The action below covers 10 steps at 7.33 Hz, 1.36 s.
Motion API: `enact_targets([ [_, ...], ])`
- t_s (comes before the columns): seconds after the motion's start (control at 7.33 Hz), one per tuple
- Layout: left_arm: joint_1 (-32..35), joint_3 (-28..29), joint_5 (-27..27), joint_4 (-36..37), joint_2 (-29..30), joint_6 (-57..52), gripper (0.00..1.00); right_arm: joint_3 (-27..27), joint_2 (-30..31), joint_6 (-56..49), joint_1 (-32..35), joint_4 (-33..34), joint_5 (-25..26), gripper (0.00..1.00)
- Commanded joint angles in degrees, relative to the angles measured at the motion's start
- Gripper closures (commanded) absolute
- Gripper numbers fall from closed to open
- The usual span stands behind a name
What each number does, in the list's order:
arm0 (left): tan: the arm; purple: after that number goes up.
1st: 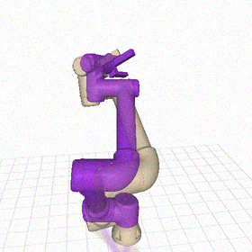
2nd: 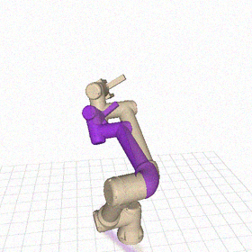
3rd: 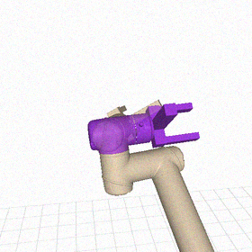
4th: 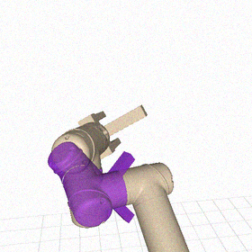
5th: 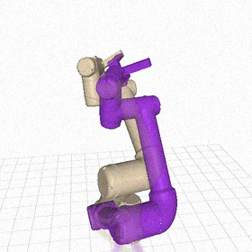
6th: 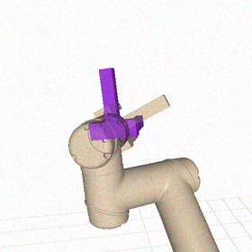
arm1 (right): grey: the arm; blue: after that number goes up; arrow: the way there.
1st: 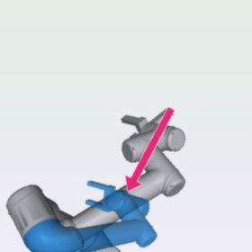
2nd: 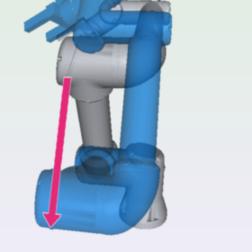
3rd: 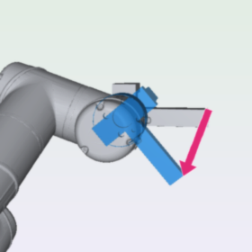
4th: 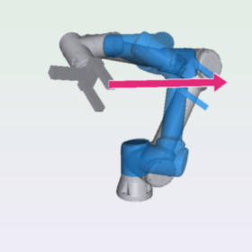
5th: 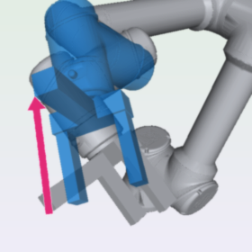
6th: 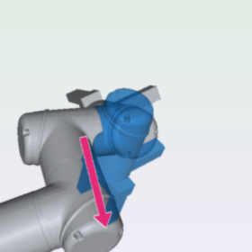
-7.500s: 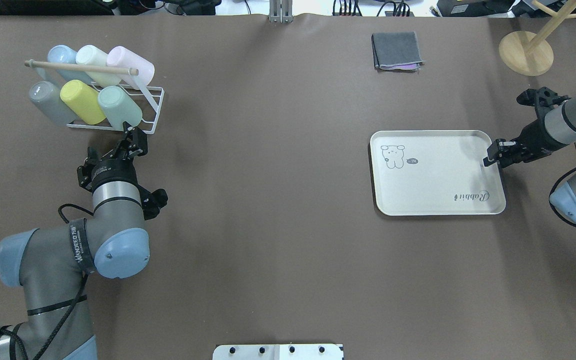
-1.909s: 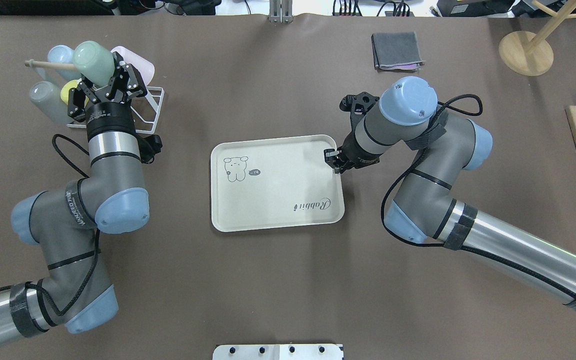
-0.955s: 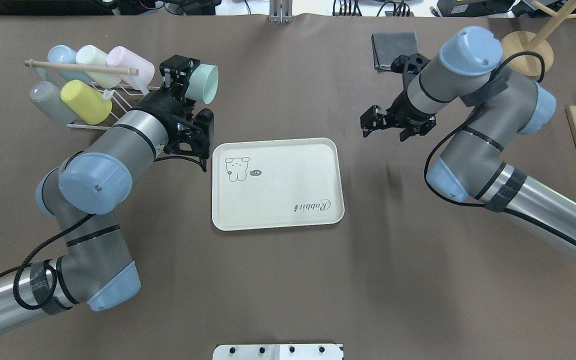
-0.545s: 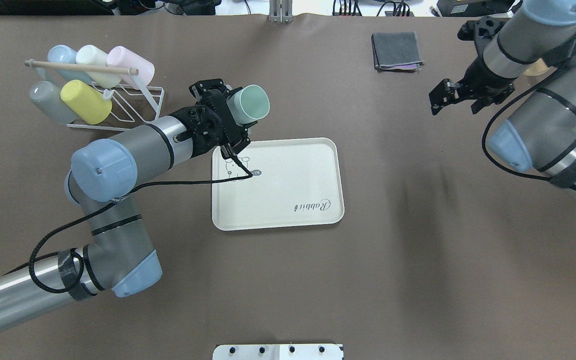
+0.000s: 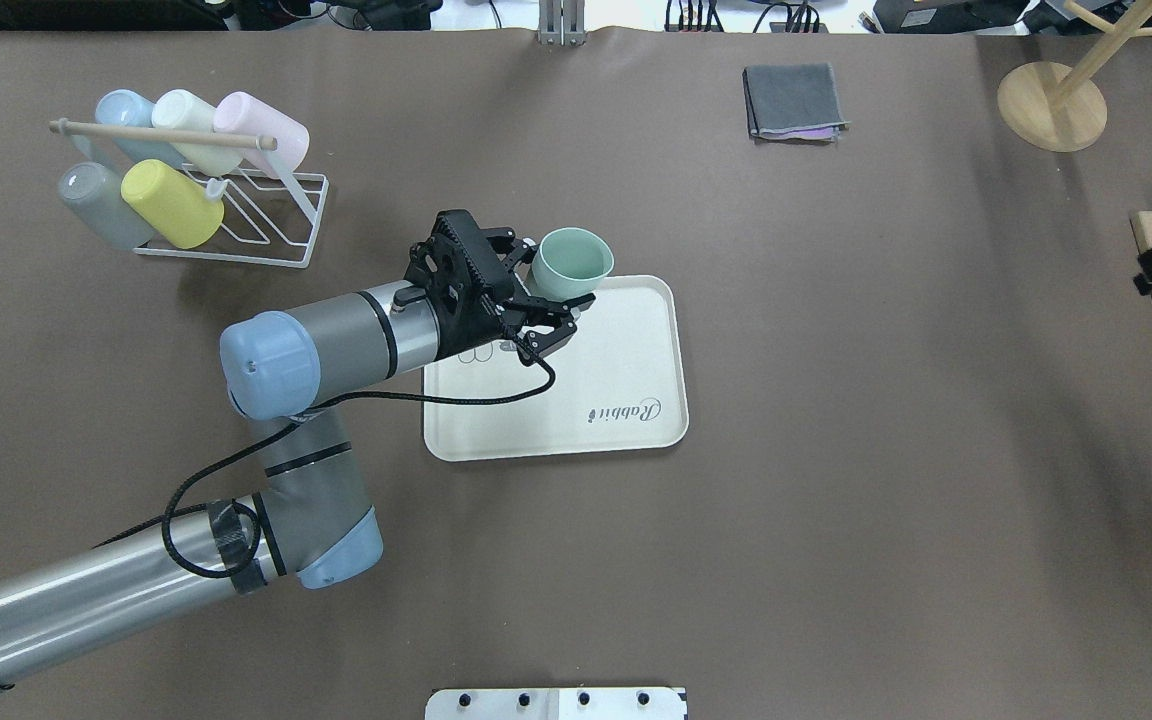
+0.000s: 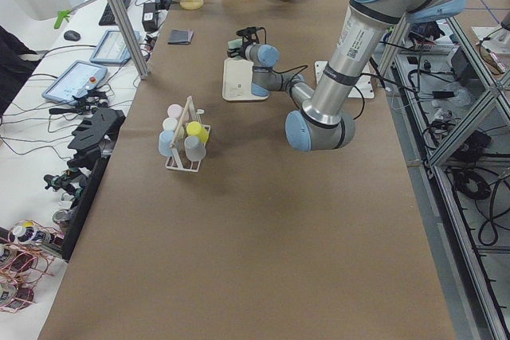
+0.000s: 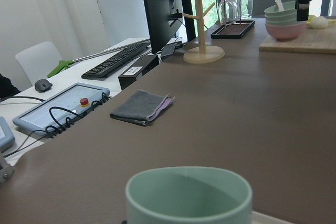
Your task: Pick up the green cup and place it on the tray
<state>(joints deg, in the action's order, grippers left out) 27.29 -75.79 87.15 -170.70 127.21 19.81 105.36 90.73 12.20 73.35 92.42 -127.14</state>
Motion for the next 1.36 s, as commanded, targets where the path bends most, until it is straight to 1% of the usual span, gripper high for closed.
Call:
enact_targets([
  [0.0,-2.84,7.65,0.04,-6.81,2.16,3.38,1.00,0.02,8.29,-12.40,8.27,0.39,0.05,0.00],
  [0.14,-3.73,8.54,-0.13,-8.05,2.42,5.74,1.00,-0.07,10.93,-15.68,11.26,0.31,0.48,0.00],
  [0.27,-4.69,9.68,-0.22,-11.11,2.43,5.85,1.00,-1.55,12.70,-21.55,14.69,0.31,0.49,0.00],
  [0.41,-4.70,11.78,-0.22,-12.97,2.43,5.85,1.00,-3.65,12.80,-25.43,17.42,0.31,0.49,0.00],
  [0.55,-4.70,12.24,-0.48,-12.46,2.69,5.42,0.98,-4.98,12.71,-26.25,18.66,0.22,-0.03,0.00],
  [0.68,-4.53,12.59,-0.40,-12.20,3.30,4.72,0.95,-4.90,12.54,-26.18,18.76,0.22,-0.13,0.00],
  [0.82,-4.44,12.59,-0.49,-10.19,3.57,3.75,0.94,-4.73,12.36,-26.09,18.85,0.22,-0.13,0.00],
  [0.95,-4.35,12.77,-2.49,-8.52,3.66,1.92,0.95,-4.64,12.36,-25.57,18.85,0.13,-0.48,0.00],
  [1.09,-4.27,13.47,-2.68,-8.33,3.66,1.12,0.94,-4.90,12.36,-25.30,18.85,-0.04,-2.39,0.00],
  [1.23,-4.27,13.21,-2.60,-7.11,3.74,1.11,0.91,-4.99,12.36,-25.12,18.85,0.13,-4.15,0.00],
])
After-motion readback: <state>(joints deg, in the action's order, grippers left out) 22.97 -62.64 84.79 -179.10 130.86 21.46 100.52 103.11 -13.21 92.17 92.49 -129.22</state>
